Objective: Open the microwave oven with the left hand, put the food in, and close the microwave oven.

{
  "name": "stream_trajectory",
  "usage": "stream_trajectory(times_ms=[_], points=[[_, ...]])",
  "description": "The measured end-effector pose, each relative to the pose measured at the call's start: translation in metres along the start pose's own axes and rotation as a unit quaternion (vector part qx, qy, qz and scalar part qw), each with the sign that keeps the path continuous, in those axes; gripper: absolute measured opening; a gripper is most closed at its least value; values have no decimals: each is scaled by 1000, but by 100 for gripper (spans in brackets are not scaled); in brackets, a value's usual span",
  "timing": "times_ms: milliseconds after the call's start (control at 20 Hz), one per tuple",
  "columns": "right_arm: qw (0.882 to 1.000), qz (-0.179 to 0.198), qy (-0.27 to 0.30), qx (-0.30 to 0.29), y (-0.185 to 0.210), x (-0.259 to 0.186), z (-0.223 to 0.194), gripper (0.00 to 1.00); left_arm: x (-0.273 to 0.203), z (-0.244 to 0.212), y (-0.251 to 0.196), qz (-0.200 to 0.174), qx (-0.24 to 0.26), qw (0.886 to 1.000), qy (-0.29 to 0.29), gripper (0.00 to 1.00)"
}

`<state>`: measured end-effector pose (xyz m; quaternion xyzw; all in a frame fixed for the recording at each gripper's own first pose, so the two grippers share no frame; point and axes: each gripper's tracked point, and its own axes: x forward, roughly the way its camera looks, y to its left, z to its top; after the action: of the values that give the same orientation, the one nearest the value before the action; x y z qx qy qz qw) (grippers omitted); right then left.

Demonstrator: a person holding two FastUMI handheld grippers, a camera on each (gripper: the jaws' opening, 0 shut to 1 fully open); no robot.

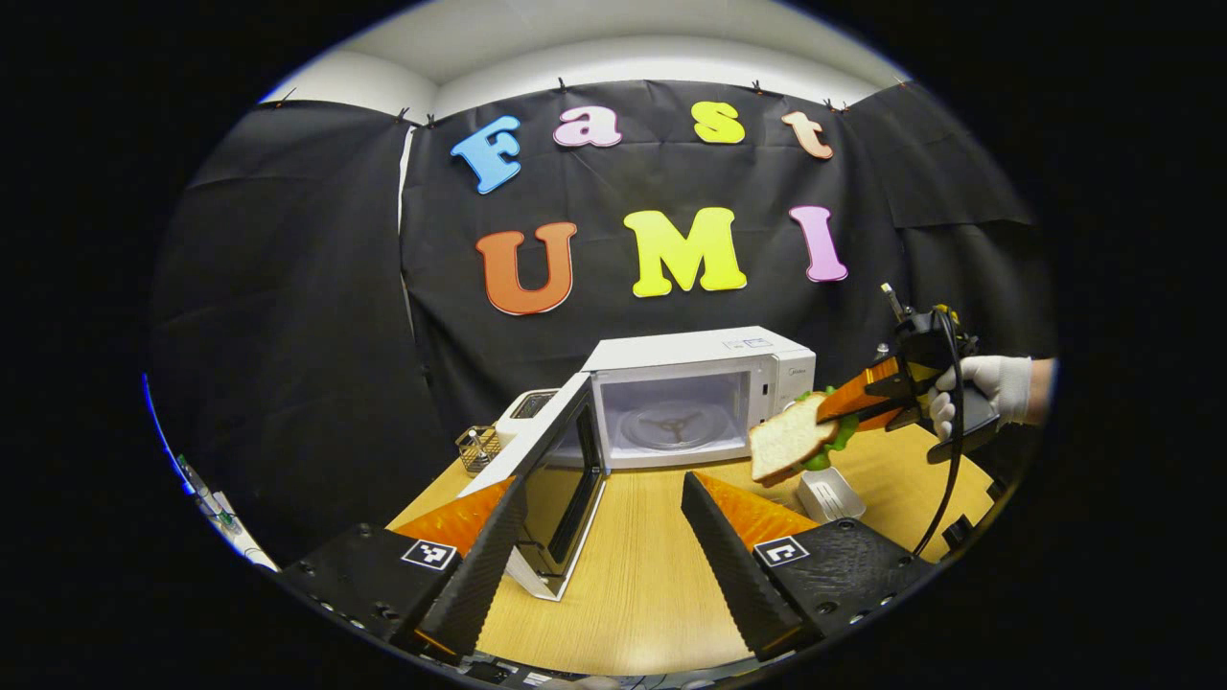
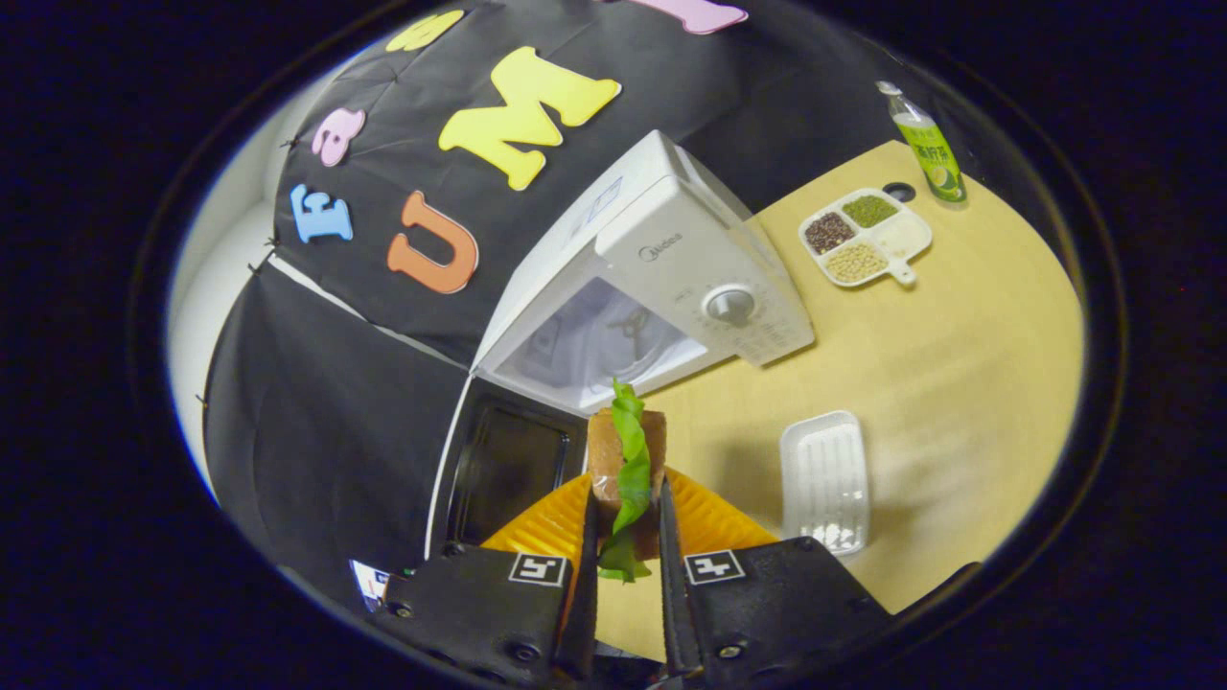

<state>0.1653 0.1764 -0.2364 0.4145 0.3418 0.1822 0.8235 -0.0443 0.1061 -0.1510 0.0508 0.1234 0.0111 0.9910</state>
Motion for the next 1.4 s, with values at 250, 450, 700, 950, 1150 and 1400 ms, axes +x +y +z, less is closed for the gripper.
stream_trajectory(times_ms=[250,450,700,950,1150,1400], points=[[994,26,-94,42,33,67,3,31,-5,-8,27,2,-15,1000,8,96],[982,10,-178,59,37,119,11,31,-6,-13,53,24,-12,1000,7,96],[958,9,-263,114,41,183,28,31,-2,-17,79,49,2,999,2,96],[946,3,-295,131,42,236,49,31,-1,-27,91,65,17,998,9,96],[937,-8,-319,142,26,260,68,31,4,-27,101,76,19,997,9,96],[939,-34,-327,105,10,279,71,24,14,-36,100,74,17,997,16,96]])
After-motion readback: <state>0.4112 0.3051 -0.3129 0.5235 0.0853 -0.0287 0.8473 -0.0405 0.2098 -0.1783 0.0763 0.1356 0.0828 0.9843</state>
